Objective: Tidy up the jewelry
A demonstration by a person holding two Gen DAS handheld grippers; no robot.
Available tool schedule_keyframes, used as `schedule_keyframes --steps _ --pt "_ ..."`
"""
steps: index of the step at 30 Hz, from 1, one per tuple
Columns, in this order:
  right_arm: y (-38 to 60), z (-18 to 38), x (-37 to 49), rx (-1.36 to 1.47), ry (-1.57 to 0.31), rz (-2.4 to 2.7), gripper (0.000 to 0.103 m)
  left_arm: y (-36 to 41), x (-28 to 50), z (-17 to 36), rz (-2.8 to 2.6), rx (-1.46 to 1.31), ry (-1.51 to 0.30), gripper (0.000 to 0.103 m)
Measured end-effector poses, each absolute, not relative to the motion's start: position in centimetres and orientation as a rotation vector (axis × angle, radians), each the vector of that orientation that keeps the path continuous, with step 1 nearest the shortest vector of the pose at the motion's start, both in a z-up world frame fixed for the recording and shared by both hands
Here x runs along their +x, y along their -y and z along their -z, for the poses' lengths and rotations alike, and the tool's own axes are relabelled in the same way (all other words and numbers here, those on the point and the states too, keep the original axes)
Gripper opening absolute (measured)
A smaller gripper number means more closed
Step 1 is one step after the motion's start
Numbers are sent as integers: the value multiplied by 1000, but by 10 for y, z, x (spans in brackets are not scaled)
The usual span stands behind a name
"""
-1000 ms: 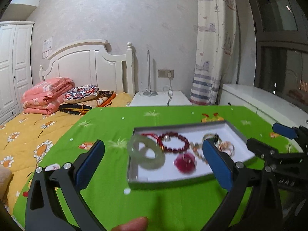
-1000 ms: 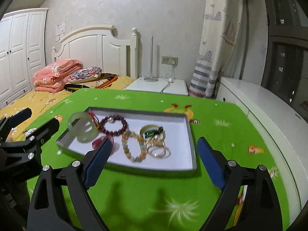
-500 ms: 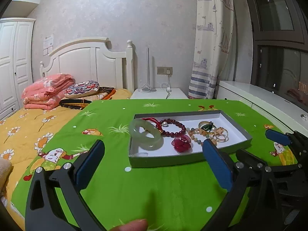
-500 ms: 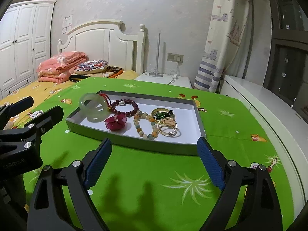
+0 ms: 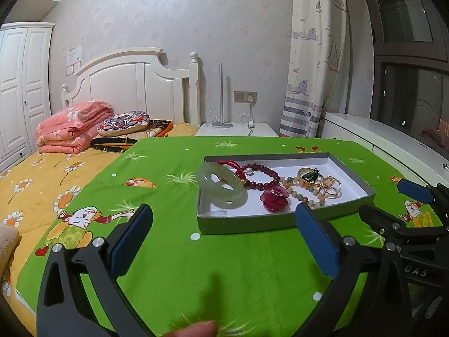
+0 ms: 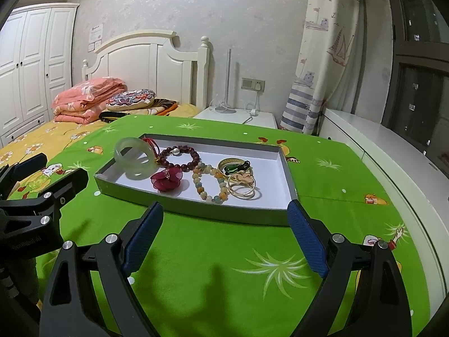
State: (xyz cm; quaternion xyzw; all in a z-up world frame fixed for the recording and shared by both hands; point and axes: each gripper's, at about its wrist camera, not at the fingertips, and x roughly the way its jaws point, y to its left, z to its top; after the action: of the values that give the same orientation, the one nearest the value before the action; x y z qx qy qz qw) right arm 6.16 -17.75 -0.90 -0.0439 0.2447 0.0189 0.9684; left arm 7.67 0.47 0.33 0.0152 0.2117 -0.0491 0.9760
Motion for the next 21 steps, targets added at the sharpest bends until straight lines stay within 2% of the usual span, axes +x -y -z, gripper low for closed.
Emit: schedule_keyframes --steps 21 --pt "182 9 62 -72 -493 -35 84 -5 76 3 104 33 -440 98"
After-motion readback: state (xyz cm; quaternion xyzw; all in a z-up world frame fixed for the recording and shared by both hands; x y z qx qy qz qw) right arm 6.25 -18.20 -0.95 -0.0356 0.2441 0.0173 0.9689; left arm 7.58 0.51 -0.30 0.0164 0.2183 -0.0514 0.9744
